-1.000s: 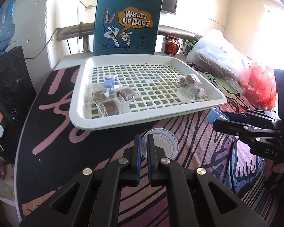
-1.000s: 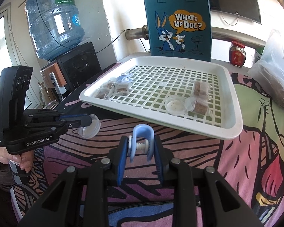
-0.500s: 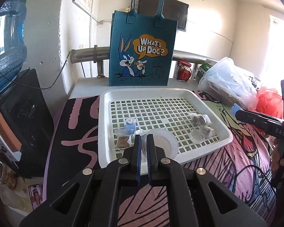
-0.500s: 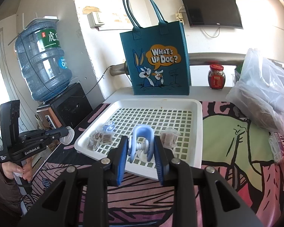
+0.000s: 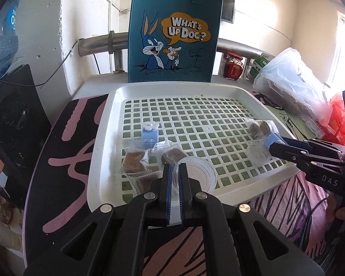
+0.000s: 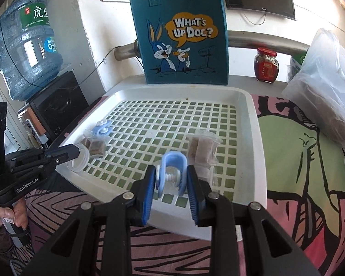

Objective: Organize objects
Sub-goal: 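Open the left gripper to drop the lid in the tray while the right releases the clip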

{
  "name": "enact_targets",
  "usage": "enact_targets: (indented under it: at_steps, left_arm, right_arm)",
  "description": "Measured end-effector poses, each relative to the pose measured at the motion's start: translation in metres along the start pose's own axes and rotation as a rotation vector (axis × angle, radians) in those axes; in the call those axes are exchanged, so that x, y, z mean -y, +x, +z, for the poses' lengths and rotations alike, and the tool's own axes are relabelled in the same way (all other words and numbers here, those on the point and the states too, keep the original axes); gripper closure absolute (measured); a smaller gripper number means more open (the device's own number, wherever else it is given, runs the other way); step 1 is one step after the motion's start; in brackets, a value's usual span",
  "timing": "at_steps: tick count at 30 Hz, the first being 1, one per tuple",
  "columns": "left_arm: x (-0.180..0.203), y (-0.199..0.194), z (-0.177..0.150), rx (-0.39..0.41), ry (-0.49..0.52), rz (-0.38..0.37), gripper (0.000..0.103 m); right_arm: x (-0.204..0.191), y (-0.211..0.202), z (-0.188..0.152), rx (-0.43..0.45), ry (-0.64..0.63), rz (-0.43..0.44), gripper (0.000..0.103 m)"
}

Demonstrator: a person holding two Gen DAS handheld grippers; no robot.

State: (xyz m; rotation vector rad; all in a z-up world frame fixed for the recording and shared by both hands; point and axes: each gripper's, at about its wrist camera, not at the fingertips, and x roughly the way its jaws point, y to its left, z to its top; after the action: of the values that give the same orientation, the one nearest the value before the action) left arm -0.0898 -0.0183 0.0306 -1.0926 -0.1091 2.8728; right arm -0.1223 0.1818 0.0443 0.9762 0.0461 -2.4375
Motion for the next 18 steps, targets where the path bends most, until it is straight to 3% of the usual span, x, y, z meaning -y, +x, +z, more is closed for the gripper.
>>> enact_targets:
  at_steps: [3, 4, 5, 6, 8, 10, 18]
  left_arm:
    - [0.001, 0.004, -0.001, -0.010, -0.005, -0.022, 0.091]
    - [0.001, 0.002, 0.000, -0.005, -0.011, -0.038, 0.086]
    - [0.001, -0.001, 0.000, 0.006, -0.018, -0.048, 0.070]
    - [0.001, -0.004, 0.001, 0.019, -0.022, -0.055, 0.049]
    - [0.001, -0.016, 0.002, 0.062, -0.040, -0.072, 0.023]
    - [0.000, -0.030, 0.003, 0.103, -0.058, -0.081, 0.015]
    - [0.001, -0.081, -0.009, 0.229, -0.044, -0.131, 0.002]
  right_arm:
    - [-0.003, 0.000, 0.000, 0.022, -0.026, -0.024, 0.072]
    - [-0.004, -0.001, 0.000, 0.023, -0.031, -0.031, 0.063]
    - [-0.004, -0.002, 0.000, 0.030, -0.030, -0.031, 0.054]
    - [-0.004, -0.006, 0.000, 0.048, -0.027, -0.028, 0.052]
    - [-0.003, -0.017, 0.001, 0.089, -0.019, -0.010, 0.050]
    - [0.001, -0.033, 0.002, 0.139, 0.009, 0.016, 0.048]
    - [0.015, -0.088, -0.013, 0.255, 0.132, 0.078, 0.034]
